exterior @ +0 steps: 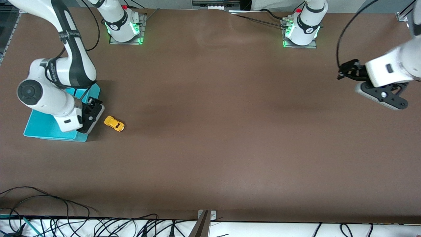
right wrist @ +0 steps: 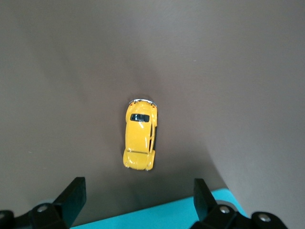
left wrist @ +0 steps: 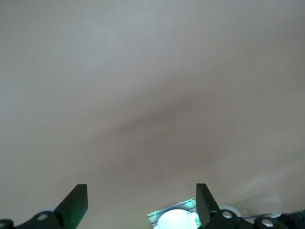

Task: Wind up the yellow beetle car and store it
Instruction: 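Reach the right gripper to the car while the left gripper withdraws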

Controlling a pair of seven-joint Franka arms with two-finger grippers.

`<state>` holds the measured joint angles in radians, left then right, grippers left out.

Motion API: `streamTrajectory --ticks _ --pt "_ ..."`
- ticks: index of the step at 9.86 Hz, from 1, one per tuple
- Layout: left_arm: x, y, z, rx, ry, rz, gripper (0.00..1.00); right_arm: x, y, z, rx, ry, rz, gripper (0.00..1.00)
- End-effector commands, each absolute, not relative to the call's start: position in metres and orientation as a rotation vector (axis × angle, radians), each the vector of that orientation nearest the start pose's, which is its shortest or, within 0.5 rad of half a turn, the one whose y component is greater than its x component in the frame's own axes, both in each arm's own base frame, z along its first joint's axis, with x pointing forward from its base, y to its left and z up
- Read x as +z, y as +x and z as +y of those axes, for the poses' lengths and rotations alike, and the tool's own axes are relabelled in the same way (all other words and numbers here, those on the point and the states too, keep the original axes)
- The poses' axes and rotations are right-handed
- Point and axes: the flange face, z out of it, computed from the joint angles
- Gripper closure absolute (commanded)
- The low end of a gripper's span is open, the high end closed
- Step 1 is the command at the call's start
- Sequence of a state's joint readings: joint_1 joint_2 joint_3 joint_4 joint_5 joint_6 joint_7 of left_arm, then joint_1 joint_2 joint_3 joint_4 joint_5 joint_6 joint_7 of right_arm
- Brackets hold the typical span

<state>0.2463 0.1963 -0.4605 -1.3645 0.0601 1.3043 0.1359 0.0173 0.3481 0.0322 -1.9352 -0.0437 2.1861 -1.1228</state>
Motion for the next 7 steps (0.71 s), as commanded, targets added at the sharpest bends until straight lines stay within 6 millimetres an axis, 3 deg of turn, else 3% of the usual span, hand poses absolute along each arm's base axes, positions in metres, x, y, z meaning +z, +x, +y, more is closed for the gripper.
streamTrajectory --ticks 1,3,4,6,7 --pt "0.605 0.558 -0.071 0.239 -3.097 0.296 0.0 0.258 0.607 0.028 0.127 -2.483 -1.834 0.0" --pt "0.597 0.534 -0.043 0.104 -3.174 0.202 0.0 0.228 0.607 0.032 0.115 -2.479 -1.769 0.0" --pt "0.595 0.526 -0.04 0.106 -3.194 0.191 0.0 0.219 0.607 0.032 0.1 -2.482 -1.773 0.0" --pt "0.594 0.527 -0.04 0.113 -3.191 0.196 0.0 0.208 0.603 0.033 0.108 -2.478 -1.772 0.0" --pt "0.595 0.53 -0.039 0.118 -3.192 0.185 0.0 0.205 0.6 0.033 0.117 -2.475 -1.769 0.05"
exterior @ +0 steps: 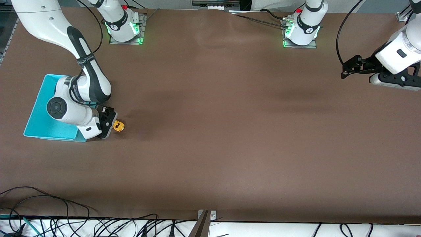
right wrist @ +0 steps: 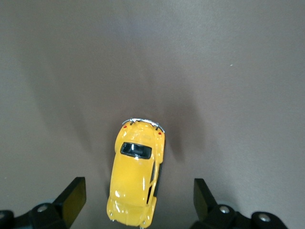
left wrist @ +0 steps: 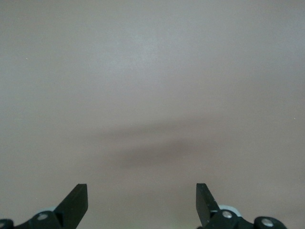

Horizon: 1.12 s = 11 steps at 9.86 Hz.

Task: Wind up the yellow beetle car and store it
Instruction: 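Lower the right gripper and close it on the yellow car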

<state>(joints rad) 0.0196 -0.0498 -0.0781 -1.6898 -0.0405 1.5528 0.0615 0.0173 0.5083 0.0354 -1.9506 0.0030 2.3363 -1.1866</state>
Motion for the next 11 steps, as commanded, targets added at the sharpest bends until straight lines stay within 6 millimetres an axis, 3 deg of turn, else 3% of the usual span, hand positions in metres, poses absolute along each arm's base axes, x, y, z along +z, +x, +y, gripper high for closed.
streamTrajectory --ticks 1,2,3,5,6,8,9,11 --pt "0.5969 0.5356 -0.0397 0.108 -3.194 0.185 0.0 0.2047 0.5994 0.0384 0.112 -2.465 -1.778 0.06" --pt "0.5991 0.5372 -0.0453 0.104 -3.192 0.191 0.0 0.2036 0.5988 0.042 0.11 -2.459 -1.784 0.06" --pt "0.5988 0.5367 -0.0467 0.109 -3.188 0.196 0.0 0.2037 0.5991 0.0456 0.101 -2.452 -1.802 0.19" --pt "0.5975 0.5354 -0.0397 0.135 -3.186 0.177 0.0 0.2038 0.5992 0.0457 0.097 -2.433 -1.826 0.67" --pt "0.5974 0.5352 -0.0399 0.138 -3.187 0.177 0.0 0.2038 0.5993 0.0448 0.096 -2.428 -1.832 0.83" --pt "0.5981 0.5352 -0.0407 0.135 -3.187 0.179 0.0 0.2038 0.5994 0.043 0.095 -2.418 -1.845 0.83" --pt "0.5981 0.5353 -0.0391 0.135 -3.187 0.174 0.0 0.2011 0.5988 0.0429 0.101 -2.415 -1.845 0.78" --pt "0.5981 0.5354 -0.0374 0.135 -3.188 0.17 0.0 0.2001 0.5987 0.042 0.102 -2.416 -1.841 0.82"
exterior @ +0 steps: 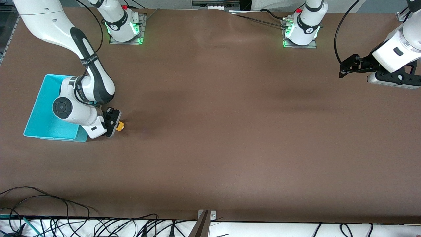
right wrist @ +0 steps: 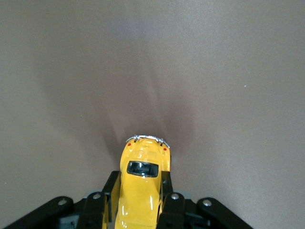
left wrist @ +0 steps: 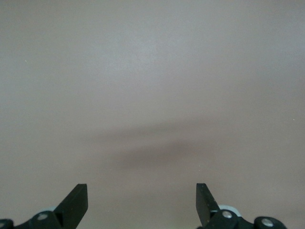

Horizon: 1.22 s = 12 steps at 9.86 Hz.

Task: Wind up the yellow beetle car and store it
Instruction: 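Lower the right gripper and close it on the yellow car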

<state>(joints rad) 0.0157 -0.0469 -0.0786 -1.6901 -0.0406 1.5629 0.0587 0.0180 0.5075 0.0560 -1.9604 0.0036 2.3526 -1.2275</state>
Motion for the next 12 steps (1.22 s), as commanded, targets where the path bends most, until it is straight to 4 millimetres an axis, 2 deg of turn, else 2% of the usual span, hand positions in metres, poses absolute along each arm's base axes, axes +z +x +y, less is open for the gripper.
streamTrajectory --ticks 1,3,4,7,10,11,12 --pt "0.598 0.535 -0.039 0.135 -3.187 0.174 0.0 0.2 0.599 0.04 0.101 -2.411 -1.847 1.0" --pt "0.598 0.535 -0.039 0.135 -3.187 0.174 0.0 0.207 0.6 0.042 0.096 -2.422 -1.836 1.0" --pt "0.598 0.535 -0.039 0.135 -3.187 0.174 0.0 0.223 0.605 0.043 0.072 -2.436 -1.839 1.0" --pt "0.598 0.535 -0.039 0.135 -3.187 0.174 0.0 0.293 0.612 0.045 0.098 -2.425 -1.84 1.0" --pt "0.598 0.535 -0.039 0.135 -3.187 0.174 0.0 0.373 0.594 0.038 0.181 -2.444 -1.786 1.0" --pt "0.598 0.535 -0.039 0.135 -3.187 0.174 0.0 0.39 0.584 0.02 0.224 -2.463 -1.762 1.0" --pt "0.598 0.535 -0.039 0.135 -3.187 0.174 0.0 0.399 0.576 -0.016 0.244 -2.5 -1.707 1.0"
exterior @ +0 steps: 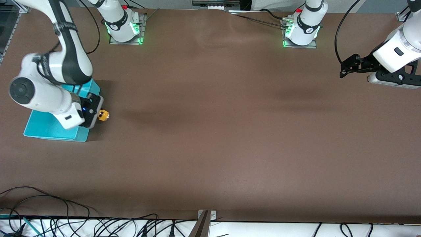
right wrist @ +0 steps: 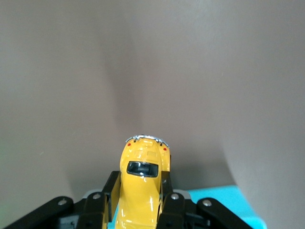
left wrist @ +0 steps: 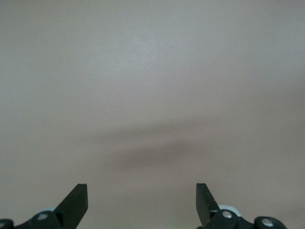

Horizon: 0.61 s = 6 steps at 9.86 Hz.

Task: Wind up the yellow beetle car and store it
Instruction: 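Lift the car with the right gripper and lower it into the bin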

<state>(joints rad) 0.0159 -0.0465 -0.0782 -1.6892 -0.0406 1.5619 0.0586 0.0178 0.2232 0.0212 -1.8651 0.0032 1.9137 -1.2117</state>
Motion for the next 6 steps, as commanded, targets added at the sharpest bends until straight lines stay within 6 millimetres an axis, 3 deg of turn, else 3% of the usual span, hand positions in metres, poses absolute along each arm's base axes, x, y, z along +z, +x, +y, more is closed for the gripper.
streamTrajectory --ticks 1,3,4,6 --pt "0.598 0.535 -0.039 0.135 -3.189 0.174 0.0 0.395 0.569 -0.059 0.254 -2.537 -1.648 1.0" --pt "0.598 0.535 -0.039 0.135 -3.189 0.177 0.0 0.37 0.557 -0.121 0.203 -2.551 -1.685 1.0" --pt "0.598 0.535 -0.039 0.135 -3.189 0.174 0.0 0.351 0.547 -0.138 0.186 -2.566 -1.691 1.0" --pt "0.598 0.535 -0.039 0.135 -3.189 0.177 0.0 0.318 0.532 -0.145 0.143 -2.589 -1.718 1.0"
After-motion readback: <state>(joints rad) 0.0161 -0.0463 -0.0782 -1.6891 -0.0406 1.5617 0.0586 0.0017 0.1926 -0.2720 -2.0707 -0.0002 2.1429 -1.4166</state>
